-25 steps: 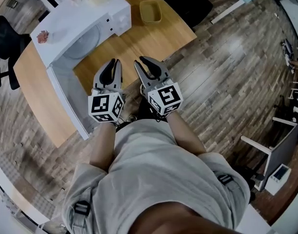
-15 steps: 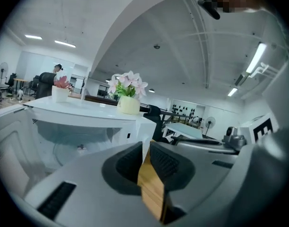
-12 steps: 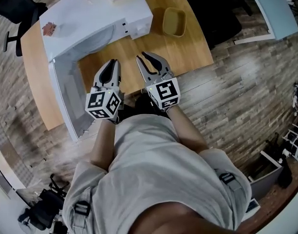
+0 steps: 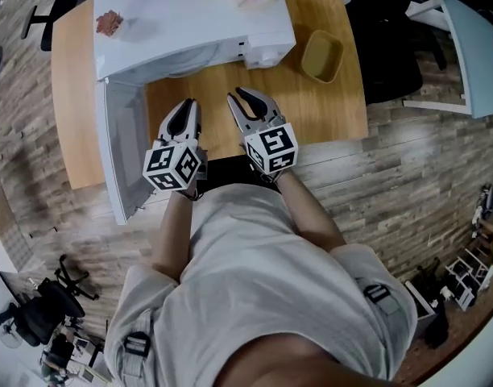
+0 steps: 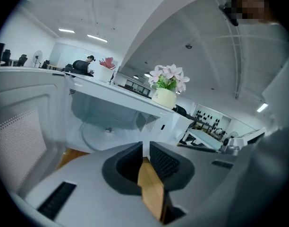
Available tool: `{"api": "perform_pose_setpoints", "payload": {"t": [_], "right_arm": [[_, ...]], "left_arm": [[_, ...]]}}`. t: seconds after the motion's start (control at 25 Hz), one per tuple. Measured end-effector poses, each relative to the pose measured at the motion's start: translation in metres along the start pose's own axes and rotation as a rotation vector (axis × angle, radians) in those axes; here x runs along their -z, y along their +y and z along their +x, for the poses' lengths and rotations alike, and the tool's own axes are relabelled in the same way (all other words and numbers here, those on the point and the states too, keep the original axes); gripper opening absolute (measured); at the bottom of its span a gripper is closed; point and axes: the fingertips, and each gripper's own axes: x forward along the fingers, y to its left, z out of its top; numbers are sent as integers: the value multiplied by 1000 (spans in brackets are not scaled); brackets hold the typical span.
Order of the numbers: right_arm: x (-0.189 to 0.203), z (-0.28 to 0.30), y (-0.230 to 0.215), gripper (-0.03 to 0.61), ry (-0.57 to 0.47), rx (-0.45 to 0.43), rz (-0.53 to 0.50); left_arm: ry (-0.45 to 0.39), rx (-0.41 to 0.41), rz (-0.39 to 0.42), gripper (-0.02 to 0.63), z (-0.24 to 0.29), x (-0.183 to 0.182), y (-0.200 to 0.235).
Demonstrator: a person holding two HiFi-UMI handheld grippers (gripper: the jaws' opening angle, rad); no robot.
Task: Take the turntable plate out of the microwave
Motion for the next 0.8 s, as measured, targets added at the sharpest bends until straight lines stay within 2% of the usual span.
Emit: {"api": "perform_pose_setpoints", "payload": {"t": [0.16, 0.32, 0.4, 0.8], "right_arm": [[13, 23, 2, 84, 50, -32, 39], [26, 48, 7, 87, 99, -54, 18], [33, 59, 10, 89, 120, -65, 42], [71, 116, 3, 91, 190, -61, 358]], "left_arm": [[7, -27, -46, 58, 7, 9, 23], [10, -36, -72, 58, 21, 17, 46], [22, -39, -90, 61, 29, 23, 56], [64, -55, -228, 71, 66, 47, 102]]}}
